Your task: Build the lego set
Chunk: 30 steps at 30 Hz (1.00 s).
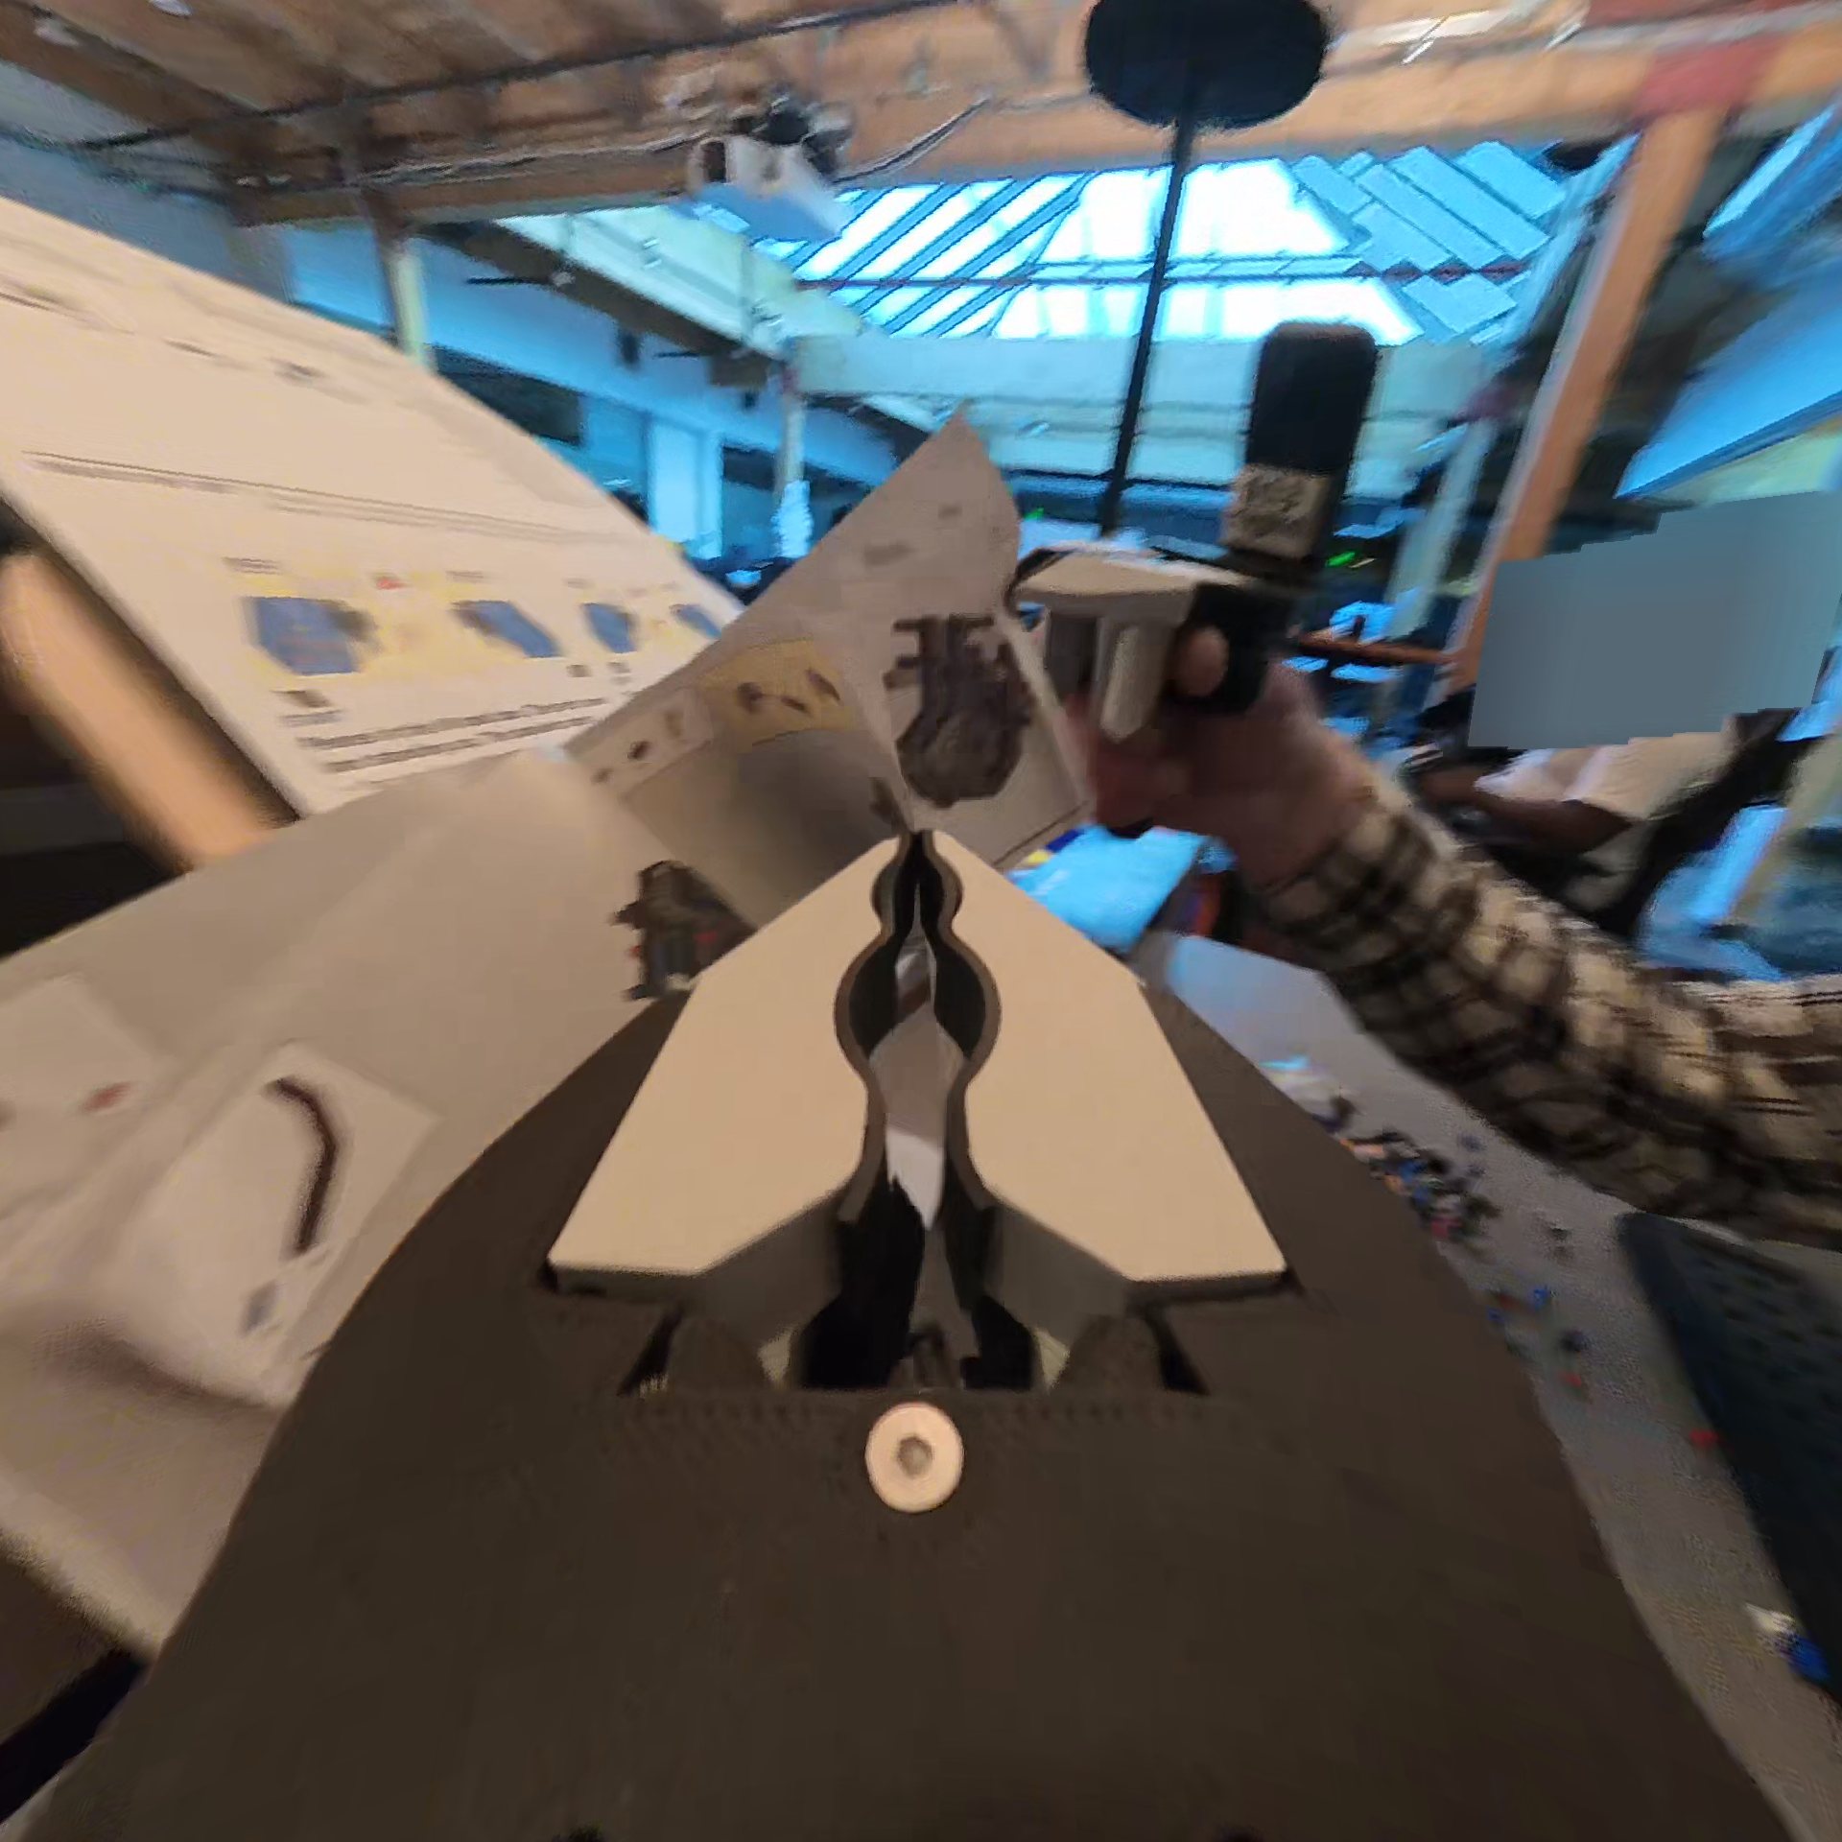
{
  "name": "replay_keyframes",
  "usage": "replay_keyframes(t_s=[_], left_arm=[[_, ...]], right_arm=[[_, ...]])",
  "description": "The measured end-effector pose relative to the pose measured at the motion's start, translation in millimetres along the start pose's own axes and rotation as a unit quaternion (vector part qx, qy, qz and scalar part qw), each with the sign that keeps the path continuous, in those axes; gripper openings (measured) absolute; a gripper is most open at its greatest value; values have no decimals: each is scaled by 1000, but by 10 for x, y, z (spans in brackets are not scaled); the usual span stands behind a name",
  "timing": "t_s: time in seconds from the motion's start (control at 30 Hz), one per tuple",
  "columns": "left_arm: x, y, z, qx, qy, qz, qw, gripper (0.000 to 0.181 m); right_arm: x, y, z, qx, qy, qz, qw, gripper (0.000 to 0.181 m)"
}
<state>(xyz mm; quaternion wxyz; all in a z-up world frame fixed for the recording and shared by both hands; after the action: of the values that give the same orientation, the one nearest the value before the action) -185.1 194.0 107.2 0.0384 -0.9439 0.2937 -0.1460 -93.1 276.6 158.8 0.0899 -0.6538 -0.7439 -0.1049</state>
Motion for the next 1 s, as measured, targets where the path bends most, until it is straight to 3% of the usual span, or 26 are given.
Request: replay_keyframes(t_s=[0.07, 0.1, 0.17, 0.2, 0.27, 0.33, 0.43, 0.53, 0.67, 0.8, 0.9, 1.0], left_arm=[[-156, 101, -33, -5, -5, -49, 999, 0], [-229, 149, -57, 1, -2, -67, 998, 0], [-391, 239, -93, 13, 9, -104, 994, 0], [-460, 272, -99, 18, 11, -120, 993, 0], [-560, 317, -97, 16, 7, -146, 989, 0], [-660, 367, -71, 5, -1, -176, 984, 0], [-731, 459, -101, 18, -2, -196, 980, 0], [-837, 570, -136, 34, 3, -224, 974, 0], [-988, 698, -161, 57, 15, -248, 967, 0], [-1102, 723, -116, 58, 27, -254, 965, 0], [-1154, 729, -72, 49, 26, -262, 963, 0], [-1193, 739, -43, 47, 33, -265, 962, 0]], right_arm=[[382, 206, 27, -58, 74, 152, 984, 24], [503, 341, 6, -95, 145, 224, 959, 34], [483, 552, -207, -128, 282, 312, 898, 38], [326, 556, -314, -124, 323, 307, 887, 35], [-111, 380, -359, -119, 363, 240, 892, 28], [-621, 34, -69, -151, 369, 109, 910, 26], [-1025, -413, 578, -229, 413, -4, 881, 32], [-1103, -779, 1084, -276, 451, -33, 849, 32], [-950, -1022, 1401, -308, 467, -35, 828, 29], [-882, -1162, 1545, -321, 494, -33, 807, 24], [-813, -1235, 1532, -312, 523, -8, 793, 1], [-831, -1226, 1527, -310, 513, -21, 800, 0]])
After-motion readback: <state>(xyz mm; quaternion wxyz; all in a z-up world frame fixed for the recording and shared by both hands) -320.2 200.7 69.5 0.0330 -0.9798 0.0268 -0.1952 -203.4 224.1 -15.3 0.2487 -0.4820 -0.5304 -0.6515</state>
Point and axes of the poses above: each gripper's, where its closed fingertips meet, y back along the fingers, z out of its underside, x = y × z across the jaws, the point moved 1 cm from there along y, back along the fingers, and after that the axes turned 8 degrees about y, right-handed, at the moved point
